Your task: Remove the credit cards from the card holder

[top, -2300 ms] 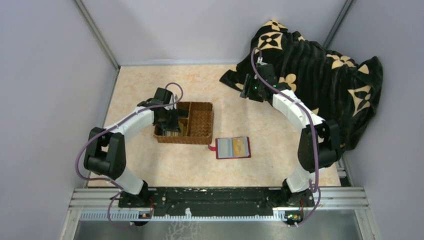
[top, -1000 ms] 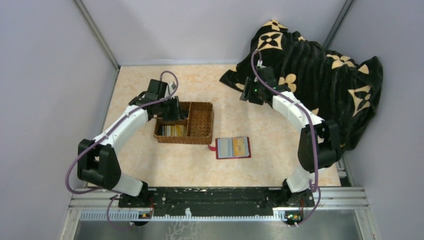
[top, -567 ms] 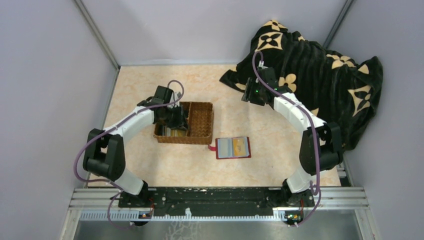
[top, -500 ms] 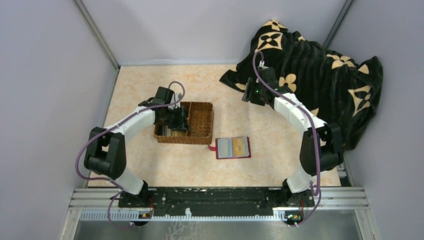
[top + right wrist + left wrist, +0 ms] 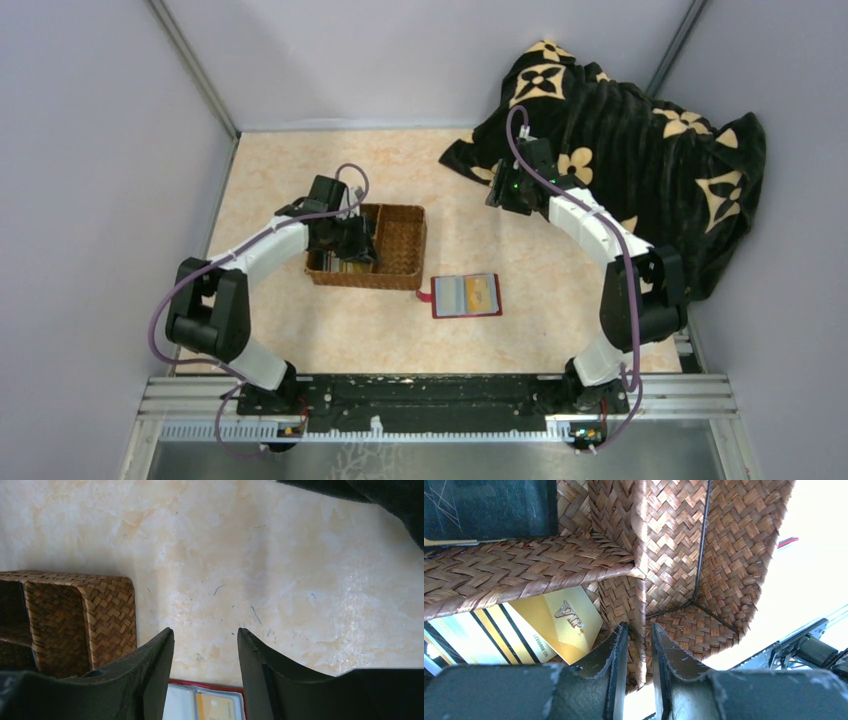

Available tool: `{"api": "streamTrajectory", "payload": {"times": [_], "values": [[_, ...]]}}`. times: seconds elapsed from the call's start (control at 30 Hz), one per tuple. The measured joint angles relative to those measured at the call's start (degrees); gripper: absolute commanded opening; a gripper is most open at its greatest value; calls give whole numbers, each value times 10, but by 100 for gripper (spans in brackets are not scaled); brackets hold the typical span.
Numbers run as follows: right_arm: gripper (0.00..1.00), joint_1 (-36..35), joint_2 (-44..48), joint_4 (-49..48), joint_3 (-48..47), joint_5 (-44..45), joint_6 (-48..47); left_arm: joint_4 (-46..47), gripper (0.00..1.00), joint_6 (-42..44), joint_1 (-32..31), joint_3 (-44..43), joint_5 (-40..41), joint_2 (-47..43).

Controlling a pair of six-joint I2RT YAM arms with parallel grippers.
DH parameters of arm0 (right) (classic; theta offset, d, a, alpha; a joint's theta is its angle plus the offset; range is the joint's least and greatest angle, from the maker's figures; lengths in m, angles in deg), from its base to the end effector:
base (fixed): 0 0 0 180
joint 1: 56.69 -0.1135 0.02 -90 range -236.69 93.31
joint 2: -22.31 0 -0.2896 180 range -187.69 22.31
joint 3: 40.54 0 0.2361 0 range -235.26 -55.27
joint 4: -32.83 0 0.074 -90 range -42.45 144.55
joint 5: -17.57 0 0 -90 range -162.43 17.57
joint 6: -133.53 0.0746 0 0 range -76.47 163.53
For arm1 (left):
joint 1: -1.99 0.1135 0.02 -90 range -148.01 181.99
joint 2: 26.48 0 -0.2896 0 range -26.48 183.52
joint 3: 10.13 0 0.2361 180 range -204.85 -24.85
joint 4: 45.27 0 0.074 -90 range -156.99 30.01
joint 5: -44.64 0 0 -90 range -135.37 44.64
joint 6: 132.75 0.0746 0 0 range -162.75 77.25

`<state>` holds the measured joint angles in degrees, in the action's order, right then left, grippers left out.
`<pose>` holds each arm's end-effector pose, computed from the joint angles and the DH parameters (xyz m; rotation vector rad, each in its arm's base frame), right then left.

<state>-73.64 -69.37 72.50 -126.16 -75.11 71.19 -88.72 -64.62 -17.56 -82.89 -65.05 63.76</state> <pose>0.3500 0.1103 0.2717 0.2021 2.4016 0.4242 0.2898 -0.1296 0.2061 0.0669 2.7076 -0.6873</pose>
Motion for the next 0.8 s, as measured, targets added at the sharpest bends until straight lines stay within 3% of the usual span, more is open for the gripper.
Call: {"api": "streamTrajectory", "payload": {"times": [0.8], "values": [[50, 0, 0, 0, 0, -4, 4, 80, 32, -31, 17, 9, -43, -58]]}}
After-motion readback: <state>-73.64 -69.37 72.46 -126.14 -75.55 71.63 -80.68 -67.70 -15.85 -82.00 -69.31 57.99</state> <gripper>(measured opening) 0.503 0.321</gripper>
